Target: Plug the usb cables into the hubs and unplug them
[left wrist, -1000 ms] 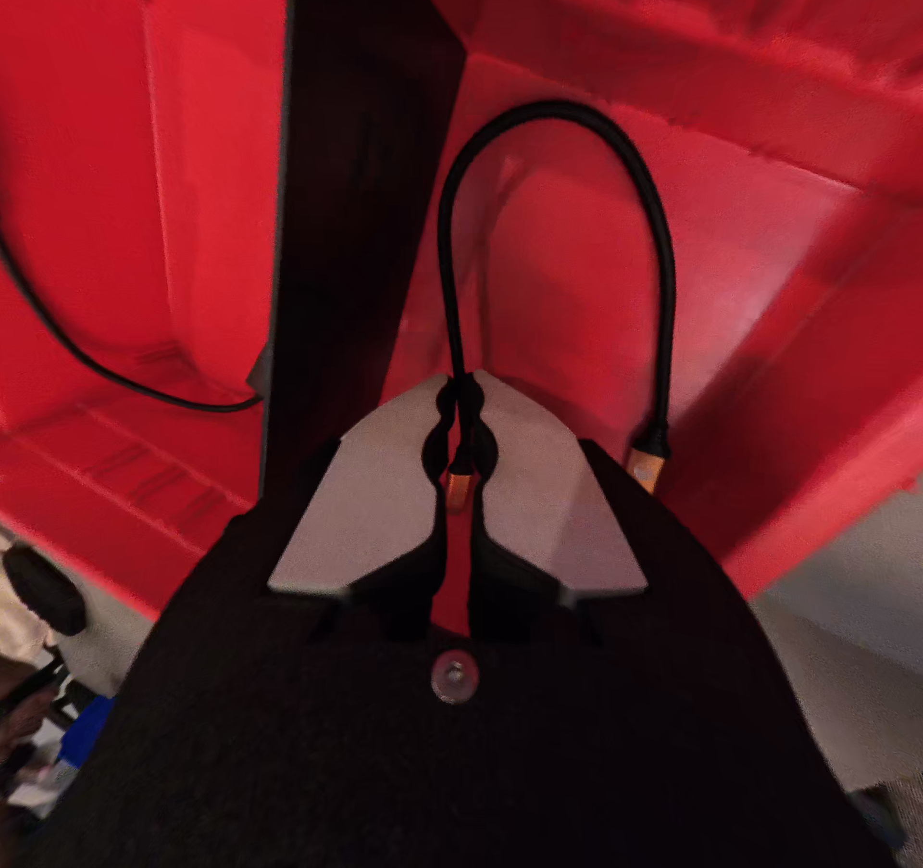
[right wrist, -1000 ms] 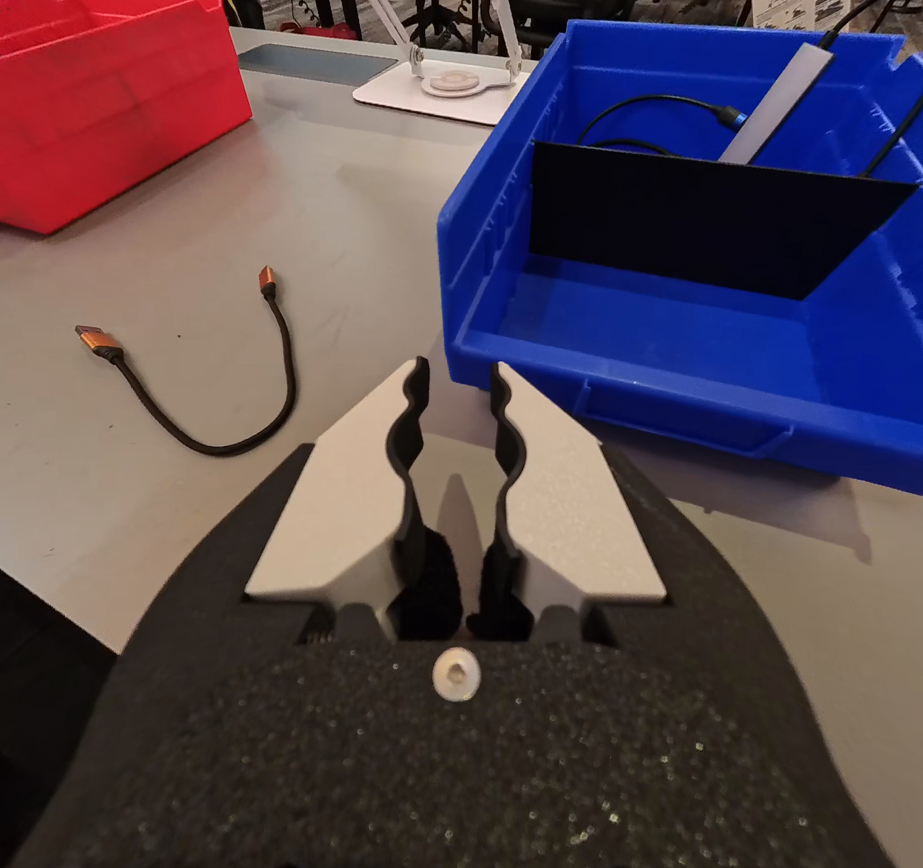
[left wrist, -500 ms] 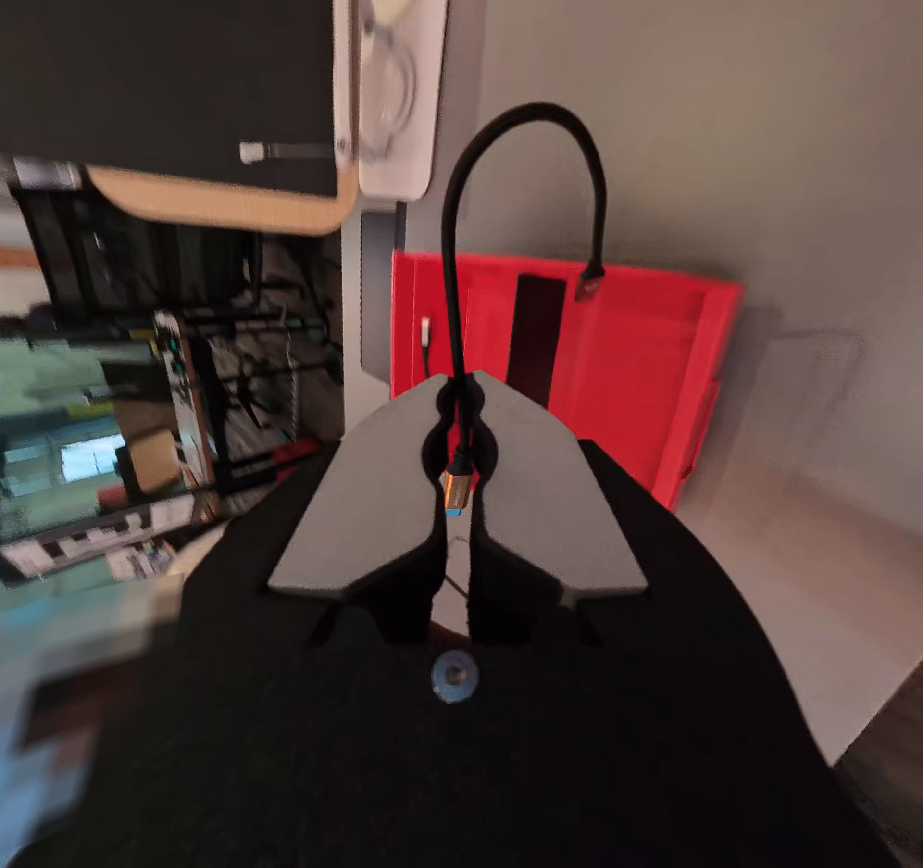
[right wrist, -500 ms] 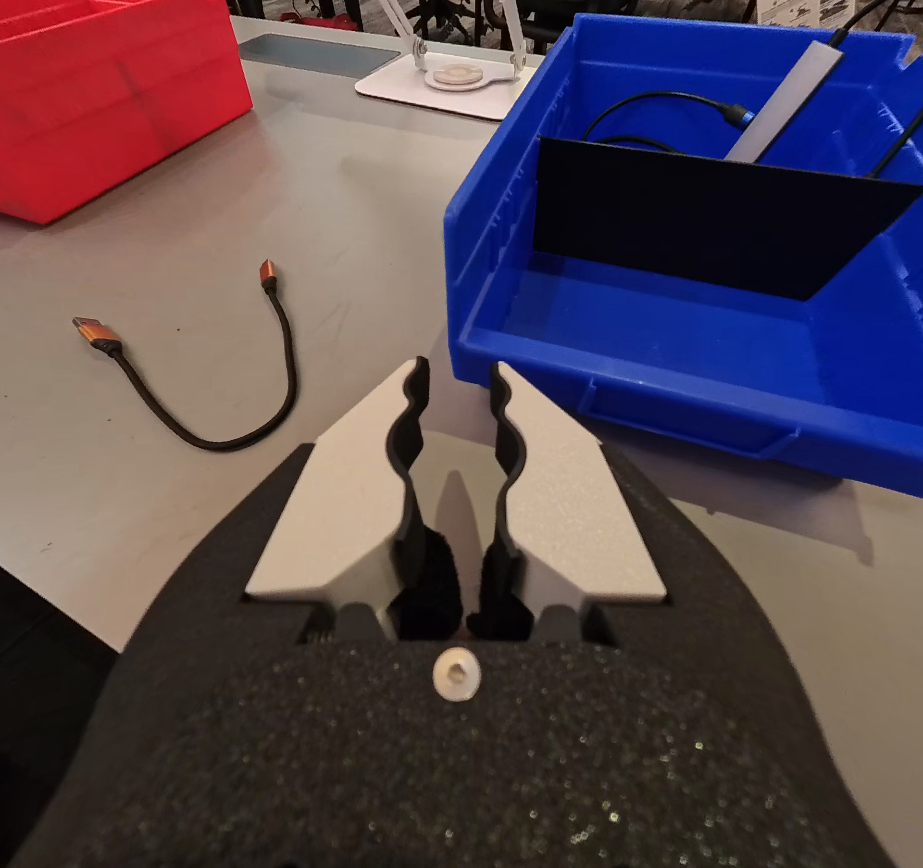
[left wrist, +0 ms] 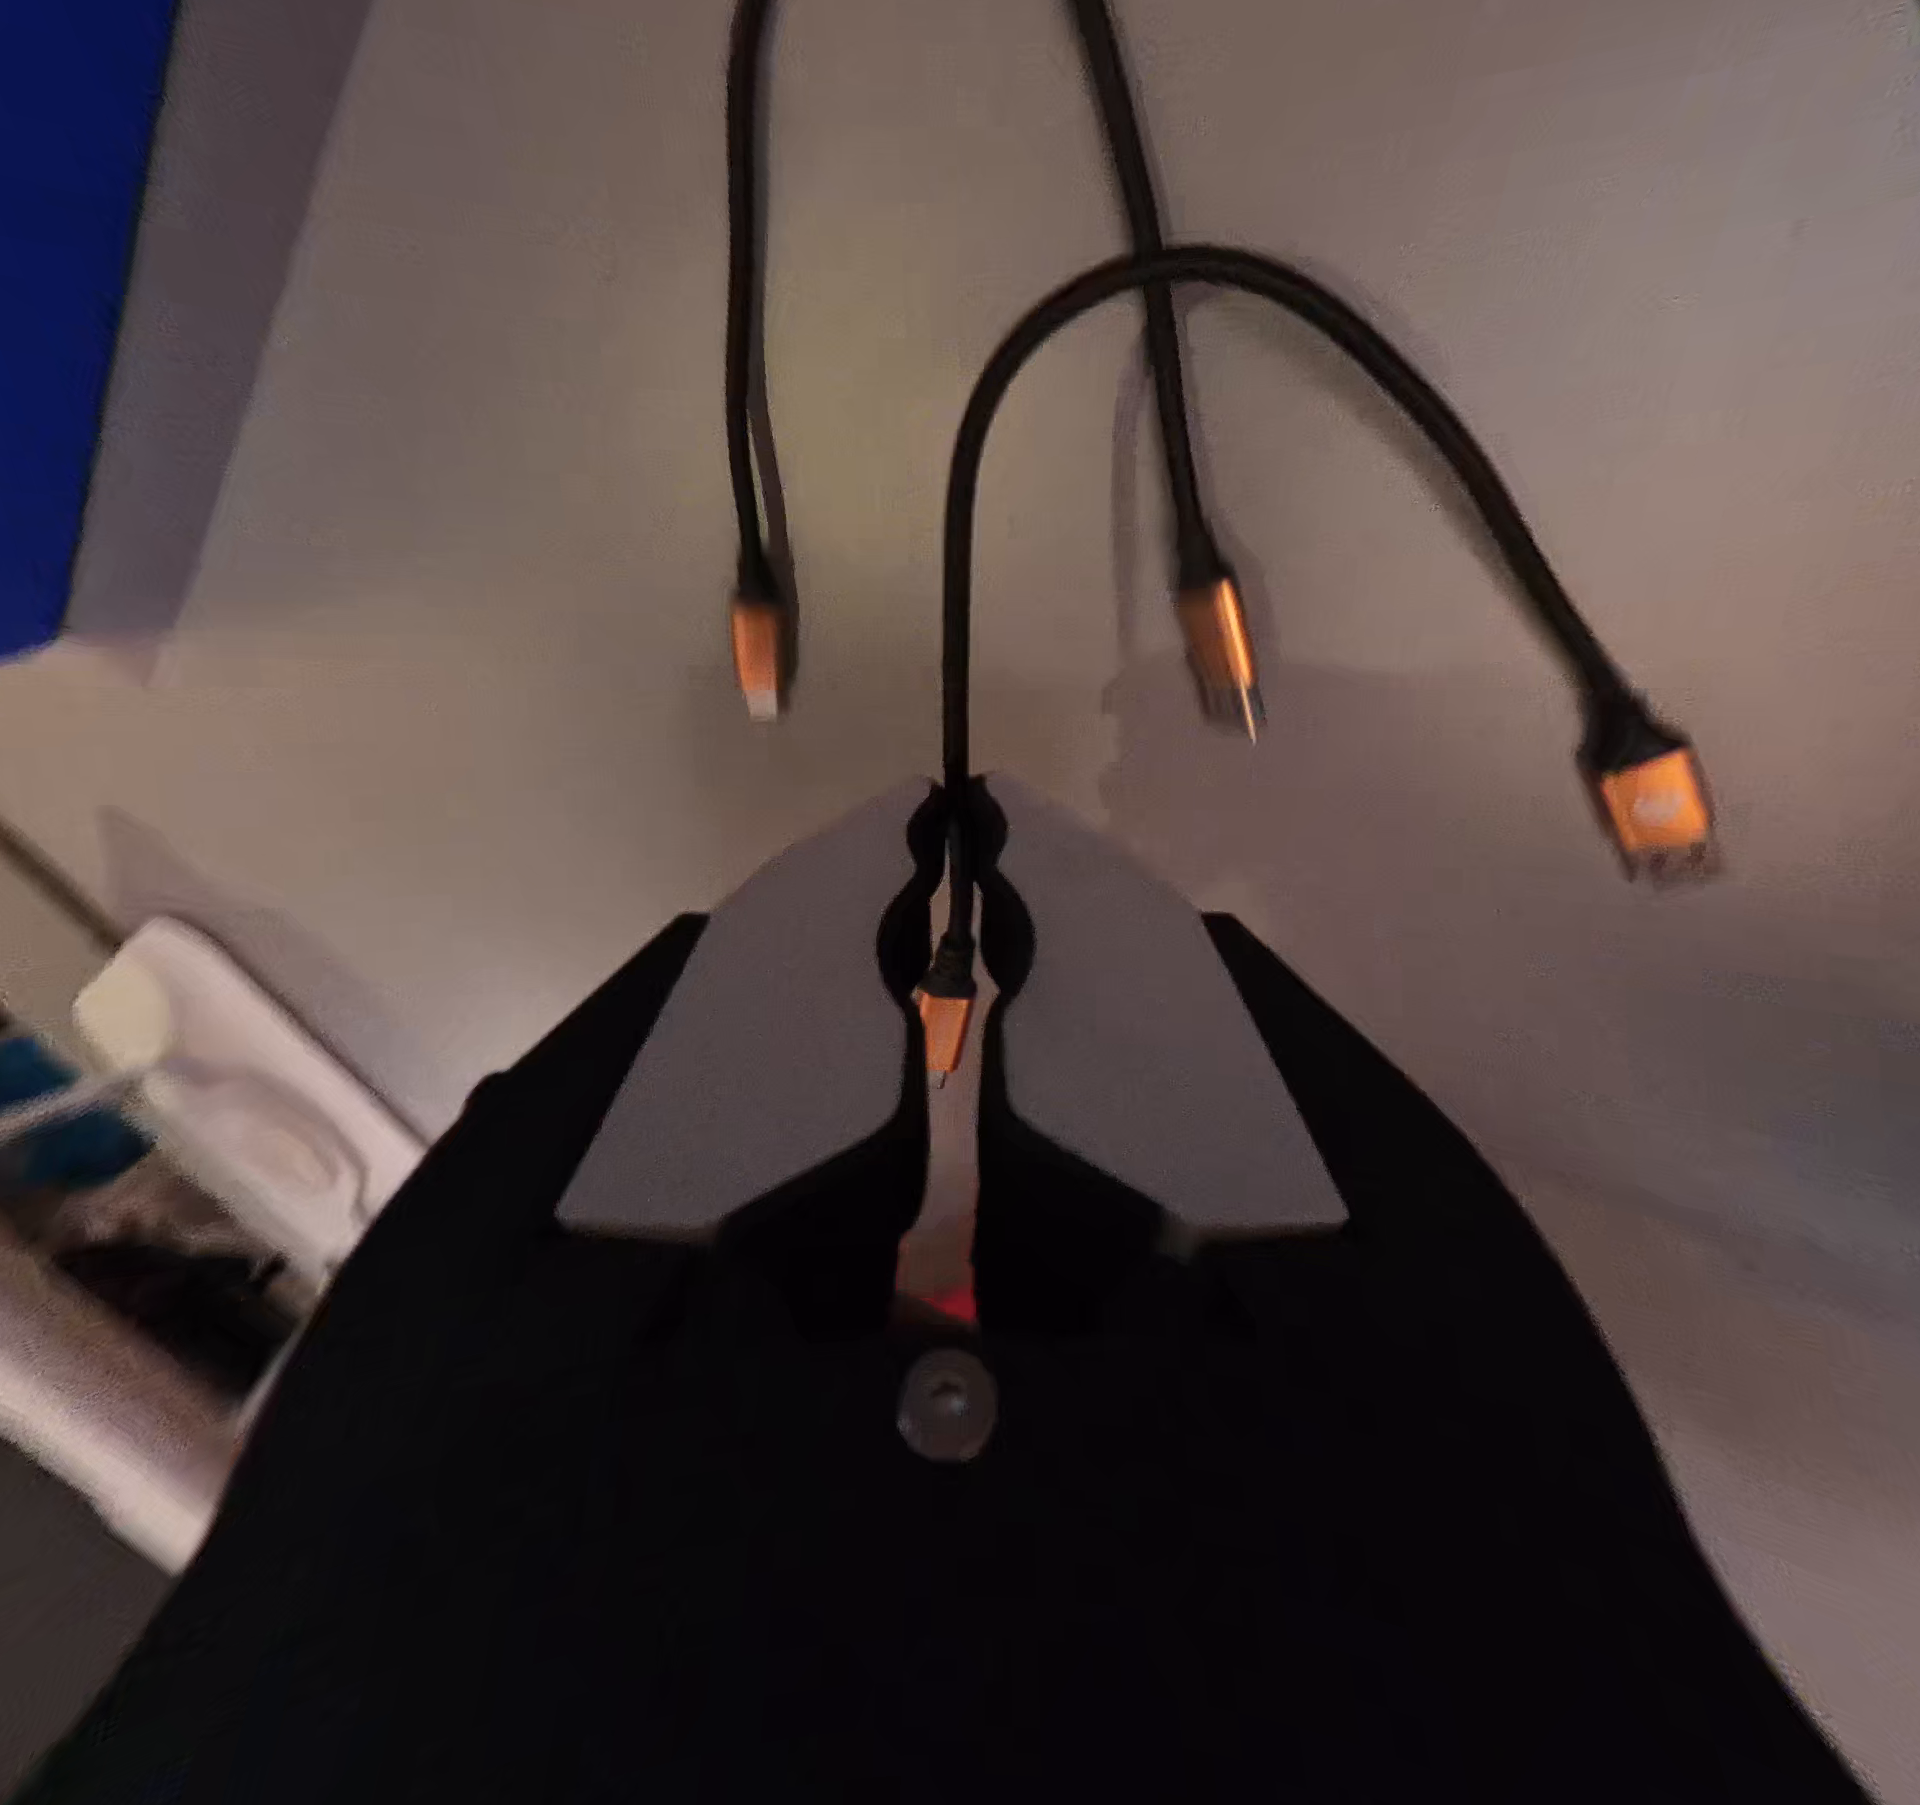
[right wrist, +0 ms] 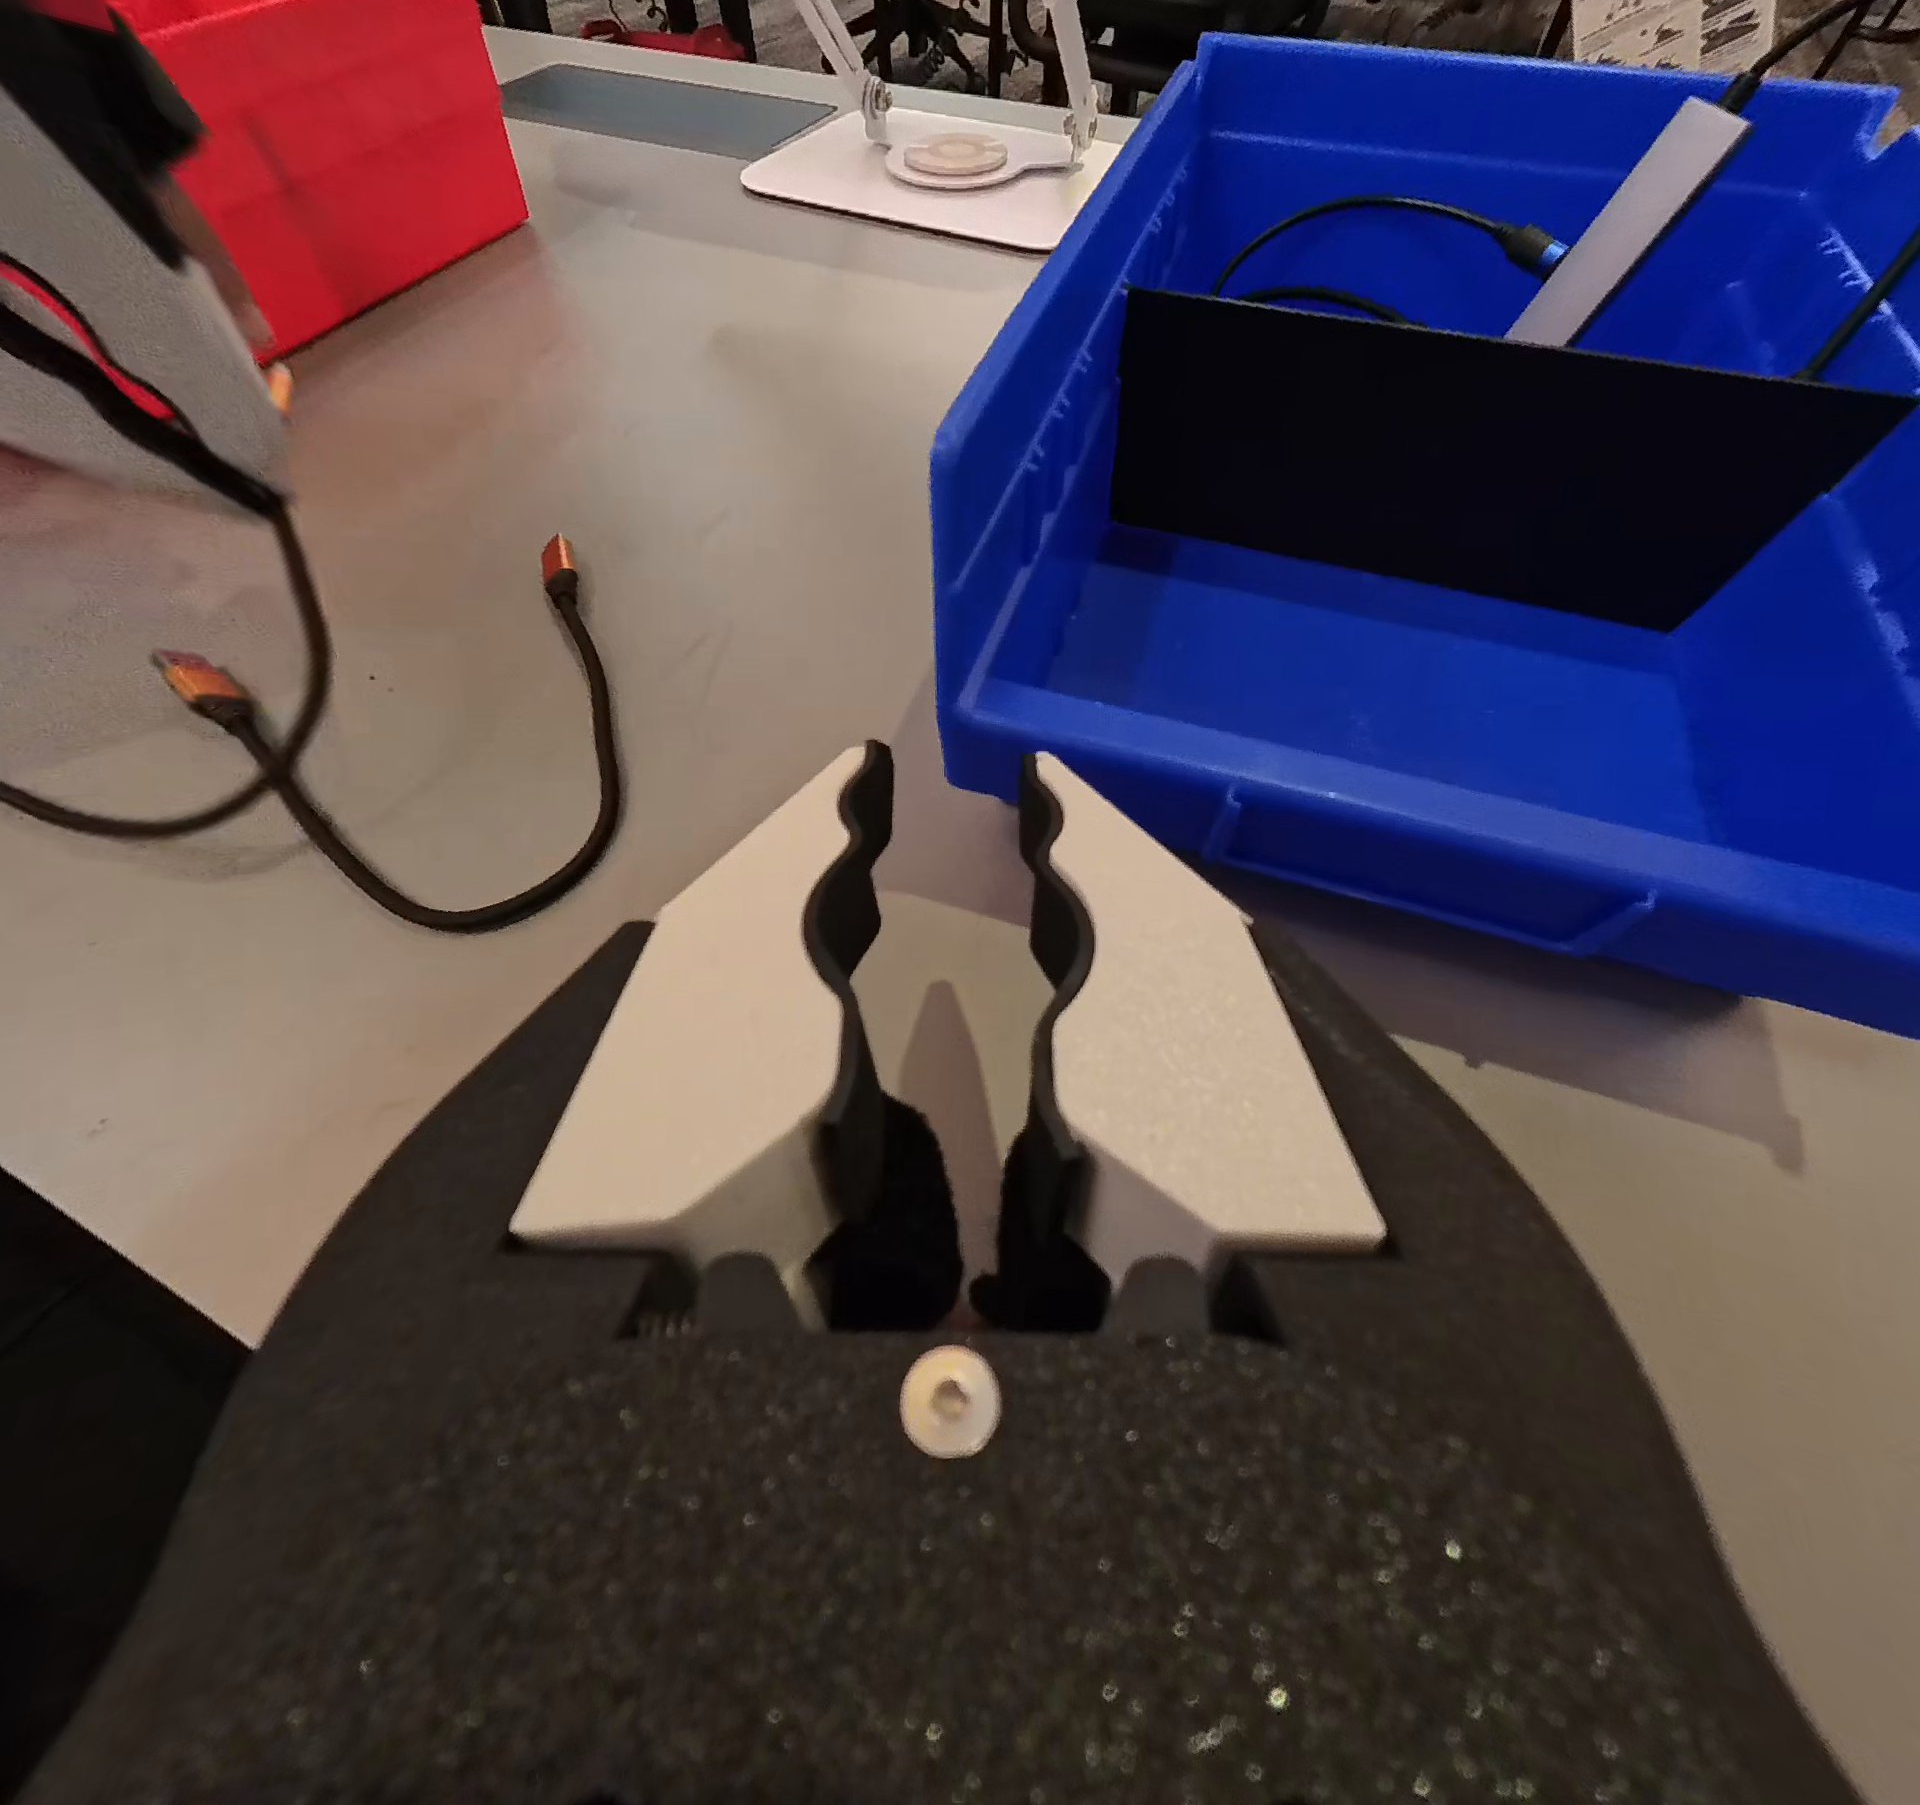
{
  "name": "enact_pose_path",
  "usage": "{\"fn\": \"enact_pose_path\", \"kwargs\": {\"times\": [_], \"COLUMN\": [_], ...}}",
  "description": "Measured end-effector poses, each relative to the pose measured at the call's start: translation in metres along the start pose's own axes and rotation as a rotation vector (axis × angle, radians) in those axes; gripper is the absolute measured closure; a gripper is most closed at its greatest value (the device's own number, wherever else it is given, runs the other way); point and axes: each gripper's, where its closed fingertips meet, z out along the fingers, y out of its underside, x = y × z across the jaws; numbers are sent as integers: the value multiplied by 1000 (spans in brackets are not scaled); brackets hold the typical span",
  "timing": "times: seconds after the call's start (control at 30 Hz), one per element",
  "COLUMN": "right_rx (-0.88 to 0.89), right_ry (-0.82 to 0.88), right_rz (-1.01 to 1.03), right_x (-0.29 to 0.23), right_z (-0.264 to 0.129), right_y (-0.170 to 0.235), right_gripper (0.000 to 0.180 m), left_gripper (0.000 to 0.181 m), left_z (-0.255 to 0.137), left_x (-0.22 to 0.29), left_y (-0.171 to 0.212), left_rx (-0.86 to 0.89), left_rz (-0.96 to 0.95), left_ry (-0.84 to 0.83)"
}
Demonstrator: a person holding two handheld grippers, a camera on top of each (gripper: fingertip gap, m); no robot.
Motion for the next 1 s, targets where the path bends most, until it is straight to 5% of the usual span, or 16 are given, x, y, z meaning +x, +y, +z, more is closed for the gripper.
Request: {"fn": "enact_pose_path", "kwargs": {"times": [0.23, 0.4, 0.5, 0.63, 0.73, 0.83, 1.0], "right_rx": [-8, -8, -7, -9, -10, -18, -24], "right_ry": [7, 7, 7, 7, -1, -7, -14], "right_rz": [-2, 15, 23, 29, 37, 35, 15], "right_x": [3, 5, 6, 6, 6, 4, 0], "right_z": [-2, -5, -7, -8, -7, -3, 3], "right_y": [3, 5, 6, 7, 7, 7, 5], "right_gripper": [157, 157, 157, 157, 156, 156, 156], "left_gripper": [171, 160, 160, 159, 152, 141, 142], "left_z": [36, -17, -68, -131, -162, -155, -89], "left_x": [-11, -30, -38, -35, -16, -8, 2], "left_y": [-51, -24, 28, 155, 224, 282, 336], "left_rx": [200, 369, 433, 270, 256, 115, -173], "left_rz": [-85, -323, -508, -804, -1025, -1158, -1094], "left_ry": [126, 25, -148, -460, -450, -403, -161]}}
